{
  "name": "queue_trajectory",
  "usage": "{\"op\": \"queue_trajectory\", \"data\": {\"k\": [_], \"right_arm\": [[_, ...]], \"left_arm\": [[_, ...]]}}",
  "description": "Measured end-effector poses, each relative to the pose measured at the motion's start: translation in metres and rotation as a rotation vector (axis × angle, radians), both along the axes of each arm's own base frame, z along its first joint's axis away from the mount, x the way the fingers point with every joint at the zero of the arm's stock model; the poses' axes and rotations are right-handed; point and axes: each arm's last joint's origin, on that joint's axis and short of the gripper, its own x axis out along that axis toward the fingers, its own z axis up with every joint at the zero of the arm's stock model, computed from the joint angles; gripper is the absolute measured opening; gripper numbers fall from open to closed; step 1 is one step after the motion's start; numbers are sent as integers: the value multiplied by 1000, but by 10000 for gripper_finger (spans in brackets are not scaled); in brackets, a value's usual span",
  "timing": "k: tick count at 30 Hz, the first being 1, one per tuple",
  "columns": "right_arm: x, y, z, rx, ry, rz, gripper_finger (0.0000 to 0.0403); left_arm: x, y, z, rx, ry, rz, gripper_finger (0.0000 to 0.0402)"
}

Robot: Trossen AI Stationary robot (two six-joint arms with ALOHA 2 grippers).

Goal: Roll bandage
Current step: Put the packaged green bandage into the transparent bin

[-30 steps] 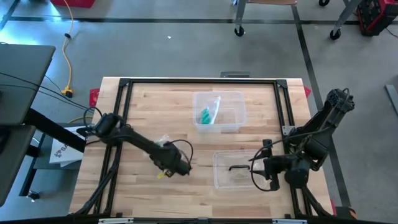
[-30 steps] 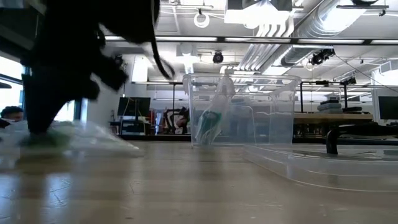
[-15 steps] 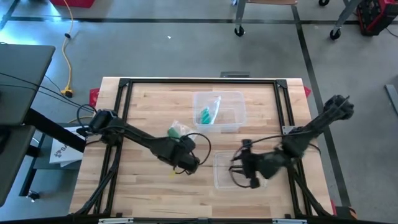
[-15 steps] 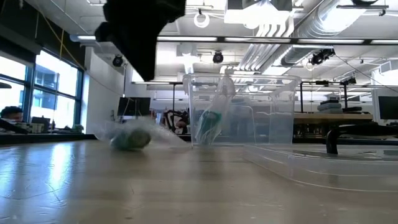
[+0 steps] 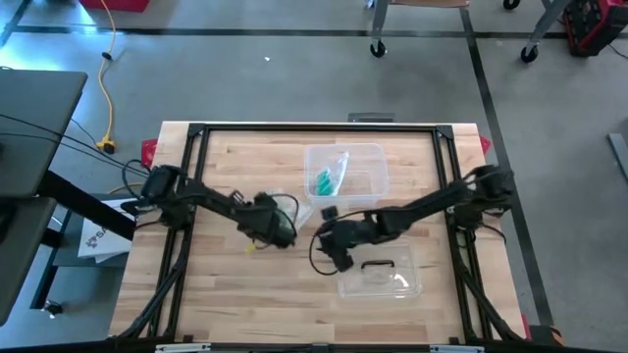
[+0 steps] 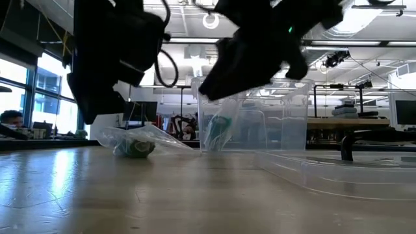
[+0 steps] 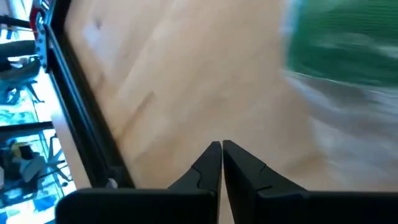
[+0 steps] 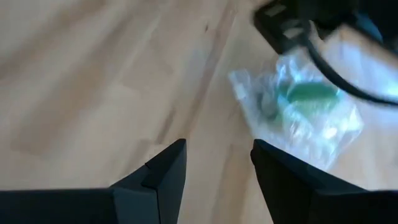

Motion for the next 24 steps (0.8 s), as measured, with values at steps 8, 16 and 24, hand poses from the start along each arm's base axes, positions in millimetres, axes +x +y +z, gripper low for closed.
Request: {"op": "queue_trajectory", "data": {"k": [8,16,24], "right_arm": [[28,-22,-39,-238,-78,83,177],[31,-48,-41,-194,-46,97,177],[28,-48,-45,-224,-2,182,177]], "left_arm": [[-9,29,-10,-167,-197,-96,1],[-1,23,-20,-390,-410,-167,1],[8,4,-15,-501,-568,-125,0]]}}
